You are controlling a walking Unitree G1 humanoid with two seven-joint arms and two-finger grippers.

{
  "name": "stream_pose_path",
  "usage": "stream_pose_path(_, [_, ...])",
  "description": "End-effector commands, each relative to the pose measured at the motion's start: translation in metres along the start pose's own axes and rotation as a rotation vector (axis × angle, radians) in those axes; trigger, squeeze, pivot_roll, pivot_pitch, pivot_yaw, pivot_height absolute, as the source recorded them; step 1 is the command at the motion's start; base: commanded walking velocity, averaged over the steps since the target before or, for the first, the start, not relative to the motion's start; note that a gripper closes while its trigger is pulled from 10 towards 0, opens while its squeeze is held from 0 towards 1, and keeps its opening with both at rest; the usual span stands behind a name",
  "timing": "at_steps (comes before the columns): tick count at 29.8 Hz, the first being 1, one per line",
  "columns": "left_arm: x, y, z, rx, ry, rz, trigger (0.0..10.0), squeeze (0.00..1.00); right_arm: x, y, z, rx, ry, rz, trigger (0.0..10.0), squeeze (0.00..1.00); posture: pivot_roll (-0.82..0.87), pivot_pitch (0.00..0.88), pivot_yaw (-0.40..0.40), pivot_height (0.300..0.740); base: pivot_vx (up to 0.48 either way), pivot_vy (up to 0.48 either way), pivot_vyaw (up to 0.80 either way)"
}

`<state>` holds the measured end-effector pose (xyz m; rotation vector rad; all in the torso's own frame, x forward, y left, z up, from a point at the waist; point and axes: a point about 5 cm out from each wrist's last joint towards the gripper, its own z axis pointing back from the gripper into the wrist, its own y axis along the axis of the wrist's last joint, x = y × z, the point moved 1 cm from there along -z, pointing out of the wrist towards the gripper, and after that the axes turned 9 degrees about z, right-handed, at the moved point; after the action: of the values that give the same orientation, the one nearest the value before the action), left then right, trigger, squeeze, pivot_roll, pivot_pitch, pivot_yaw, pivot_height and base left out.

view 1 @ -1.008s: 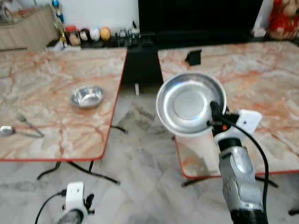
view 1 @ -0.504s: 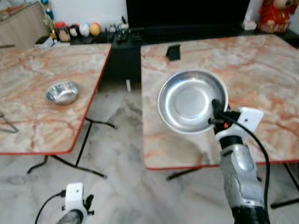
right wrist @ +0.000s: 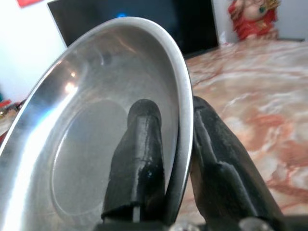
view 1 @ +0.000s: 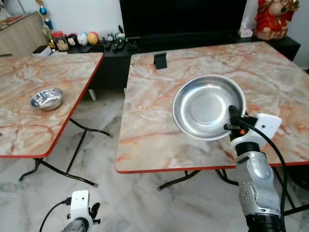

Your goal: Setting the table

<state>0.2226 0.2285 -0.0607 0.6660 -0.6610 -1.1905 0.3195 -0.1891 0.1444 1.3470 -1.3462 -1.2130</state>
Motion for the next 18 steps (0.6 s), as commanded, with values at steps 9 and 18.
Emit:
stream_pose_path(9, [-0.005,-0.002,0.001,-0.016,0.013,-0.001,10.0,0.0,-0.001,0.006,-0.003,0.024,0.008,0.008,10.0,0.0,-0.1,0.0,0.067,0.74,0.0,-0.177,0.0])
stream_pose_path(18, [-0.012,-0.001,0.002,-0.015,0.018,-0.012,10.0,0.0,0.016,0.014,-0.006,0.038,-0.006,0.074,10.0,0.0,-0.11,0.0,0.06,0.74,0.0,0.0,0.0])
